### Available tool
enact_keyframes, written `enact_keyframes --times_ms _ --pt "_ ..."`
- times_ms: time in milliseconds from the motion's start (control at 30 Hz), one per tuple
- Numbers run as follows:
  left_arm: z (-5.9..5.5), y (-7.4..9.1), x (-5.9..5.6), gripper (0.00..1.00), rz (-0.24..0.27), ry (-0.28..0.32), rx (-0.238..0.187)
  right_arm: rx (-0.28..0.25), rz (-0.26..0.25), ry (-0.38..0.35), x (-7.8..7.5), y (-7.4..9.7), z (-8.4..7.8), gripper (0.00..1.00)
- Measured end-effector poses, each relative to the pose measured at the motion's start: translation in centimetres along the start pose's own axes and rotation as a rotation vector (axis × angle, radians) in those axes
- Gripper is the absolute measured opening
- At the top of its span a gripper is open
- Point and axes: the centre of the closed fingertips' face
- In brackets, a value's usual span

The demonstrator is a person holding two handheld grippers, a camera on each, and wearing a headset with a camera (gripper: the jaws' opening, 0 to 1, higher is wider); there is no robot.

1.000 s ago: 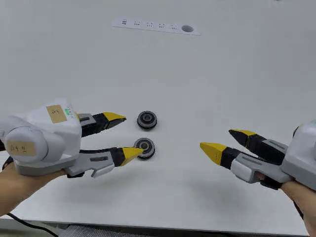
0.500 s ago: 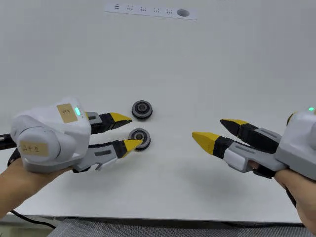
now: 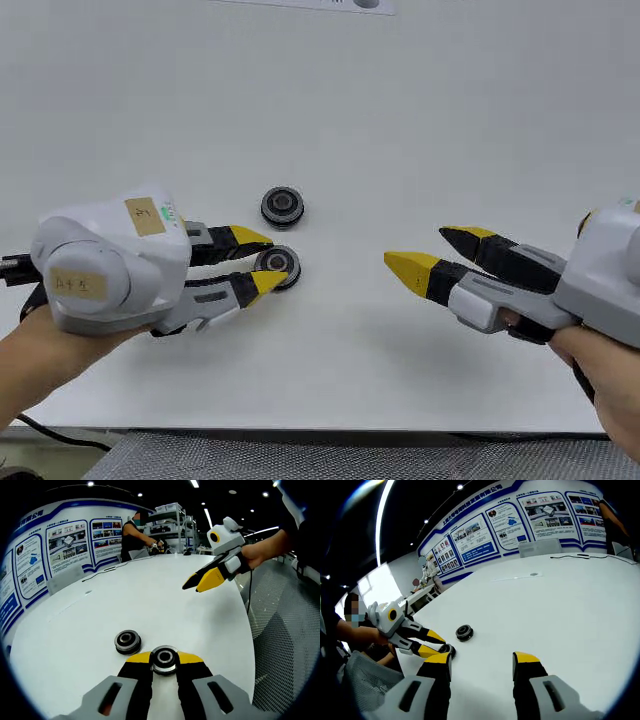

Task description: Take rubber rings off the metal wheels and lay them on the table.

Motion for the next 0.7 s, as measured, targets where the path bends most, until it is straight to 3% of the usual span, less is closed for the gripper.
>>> enact_keyframes --times_ms 500,700 --pt "-0.1 0.0 -0.2 0.14 -0.008 0.012 0.008 0.010 0.029 0.000 0.7 -0.3 -0.2 0.49" --pt "-0.2 -0.1 -0.3 0.13 -0.015 -0.035 0.042 0.004 0.077 0.002 1.9 -1.1 0.4 0.49"
Point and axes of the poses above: the centre of the closed fingertips' face, and the gripper's own axes: y roughly backward along the fingers, x roughly to its left, z roughly out of its top
